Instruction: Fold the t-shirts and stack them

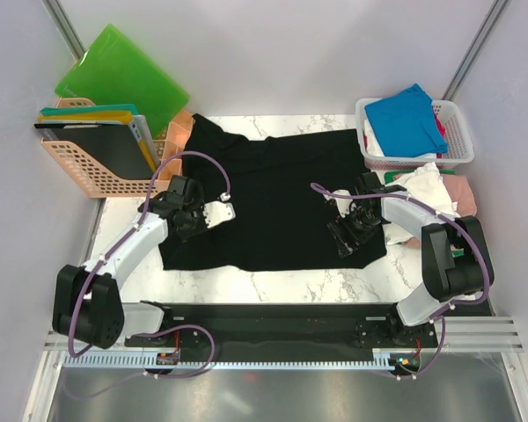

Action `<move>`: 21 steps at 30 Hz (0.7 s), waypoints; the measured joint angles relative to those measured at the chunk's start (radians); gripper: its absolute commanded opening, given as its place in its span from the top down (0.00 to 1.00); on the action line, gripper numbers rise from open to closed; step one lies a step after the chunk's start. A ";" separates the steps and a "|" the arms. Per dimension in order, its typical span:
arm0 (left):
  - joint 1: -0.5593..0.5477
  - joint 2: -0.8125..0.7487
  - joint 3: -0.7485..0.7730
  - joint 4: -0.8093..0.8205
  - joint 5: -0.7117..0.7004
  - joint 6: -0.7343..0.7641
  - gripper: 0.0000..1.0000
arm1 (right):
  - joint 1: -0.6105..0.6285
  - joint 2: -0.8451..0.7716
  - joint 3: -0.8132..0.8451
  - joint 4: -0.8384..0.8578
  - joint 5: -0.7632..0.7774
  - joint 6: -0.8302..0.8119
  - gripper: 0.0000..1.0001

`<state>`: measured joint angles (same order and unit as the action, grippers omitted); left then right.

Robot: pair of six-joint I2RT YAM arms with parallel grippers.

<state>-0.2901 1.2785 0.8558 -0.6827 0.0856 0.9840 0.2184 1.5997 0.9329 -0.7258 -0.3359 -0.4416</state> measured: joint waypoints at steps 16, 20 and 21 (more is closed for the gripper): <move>0.096 0.217 0.069 0.118 -0.060 -0.059 0.98 | 0.000 -0.057 0.000 -0.004 0.000 -0.006 0.19; 0.101 0.217 0.075 0.136 -0.064 -0.067 0.98 | 0.000 -0.058 0.000 -0.004 0.001 -0.008 0.20; 0.101 0.216 0.075 0.137 -0.064 -0.068 0.98 | 0.000 -0.058 0.000 -0.004 0.001 -0.009 0.20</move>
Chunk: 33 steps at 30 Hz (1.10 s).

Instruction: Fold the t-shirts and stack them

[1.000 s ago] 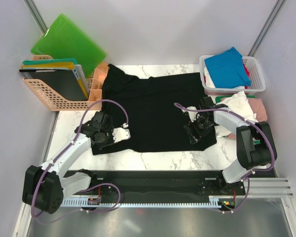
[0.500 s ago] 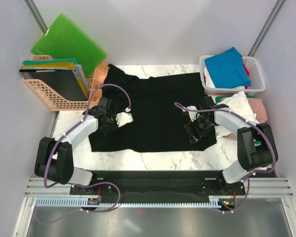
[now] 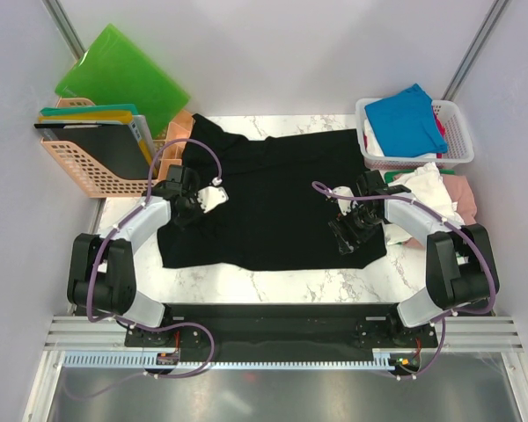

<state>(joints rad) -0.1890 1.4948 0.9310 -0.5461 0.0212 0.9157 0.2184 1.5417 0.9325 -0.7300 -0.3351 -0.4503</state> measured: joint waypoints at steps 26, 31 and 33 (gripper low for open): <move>0.085 0.081 0.134 0.039 -0.038 -0.007 0.98 | 0.000 -0.047 -0.002 -0.011 0.002 -0.004 0.19; 0.085 0.115 0.167 0.041 -0.038 -0.007 0.98 | 0.000 -0.048 -0.002 -0.037 0.021 -0.019 0.19; 0.085 0.127 0.176 0.042 -0.039 -0.007 0.98 | 0.000 -0.053 -0.002 -0.046 0.025 -0.023 0.19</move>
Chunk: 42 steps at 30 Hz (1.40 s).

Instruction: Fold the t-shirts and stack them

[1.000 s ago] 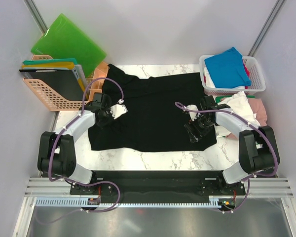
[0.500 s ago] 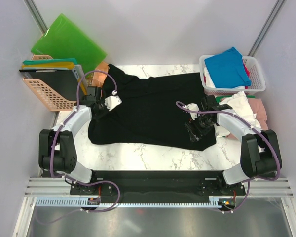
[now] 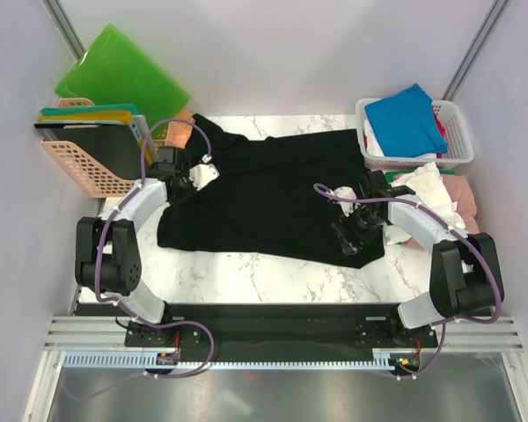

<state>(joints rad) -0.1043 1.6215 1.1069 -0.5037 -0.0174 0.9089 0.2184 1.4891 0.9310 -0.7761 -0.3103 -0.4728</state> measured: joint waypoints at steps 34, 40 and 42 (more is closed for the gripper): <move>0.049 0.106 0.049 0.034 -0.042 0.002 0.36 | 0.000 -0.038 -0.008 -0.011 0.002 -0.013 0.18; 0.057 0.123 0.057 0.032 -0.079 -0.005 0.19 | 0.000 -0.052 -0.009 -0.011 0.001 -0.012 0.18; 0.059 0.123 0.058 0.029 -0.089 -0.005 0.18 | 0.000 -0.065 -0.011 -0.011 0.002 -0.012 0.18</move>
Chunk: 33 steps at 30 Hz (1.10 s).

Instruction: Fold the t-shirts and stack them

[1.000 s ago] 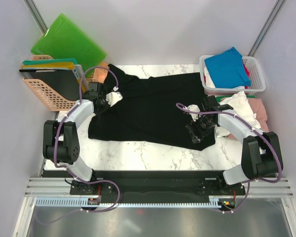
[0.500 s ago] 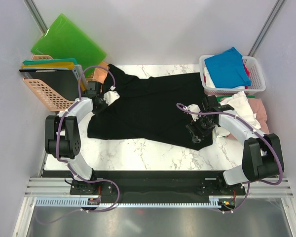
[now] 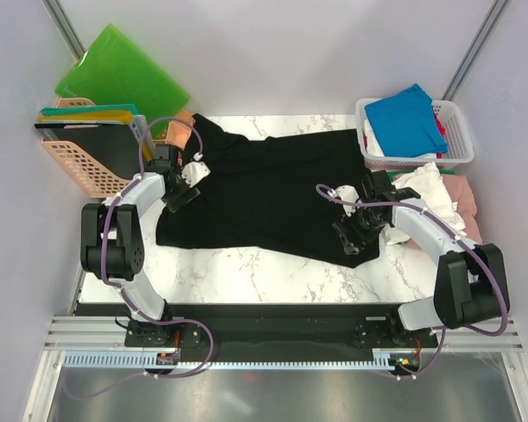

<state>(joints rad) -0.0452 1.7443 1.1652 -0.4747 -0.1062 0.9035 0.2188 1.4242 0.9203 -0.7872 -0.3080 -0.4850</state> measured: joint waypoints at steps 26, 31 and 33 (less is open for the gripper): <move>0.000 -0.529 0.064 -0.078 0.191 -0.262 0.11 | 0.000 -0.116 -0.114 -0.198 0.201 -0.307 0.33; 0.000 -0.582 0.026 -0.091 0.195 -0.311 0.10 | 0.000 -0.092 -0.128 -0.163 0.197 -0.332 0.33; 0.000 -0.582 0.019 -0.100 0.195 -0.324 0.10 | 0.000 -0.073 -0.128 -0.146 0.192 -0.335 0.33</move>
<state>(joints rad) -0.0452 1.1622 1.1839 -0.5743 0.0891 0.5793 0.2184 1.3514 0.7925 -0.9337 -0.1165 -0.8200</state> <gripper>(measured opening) 0.895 0.673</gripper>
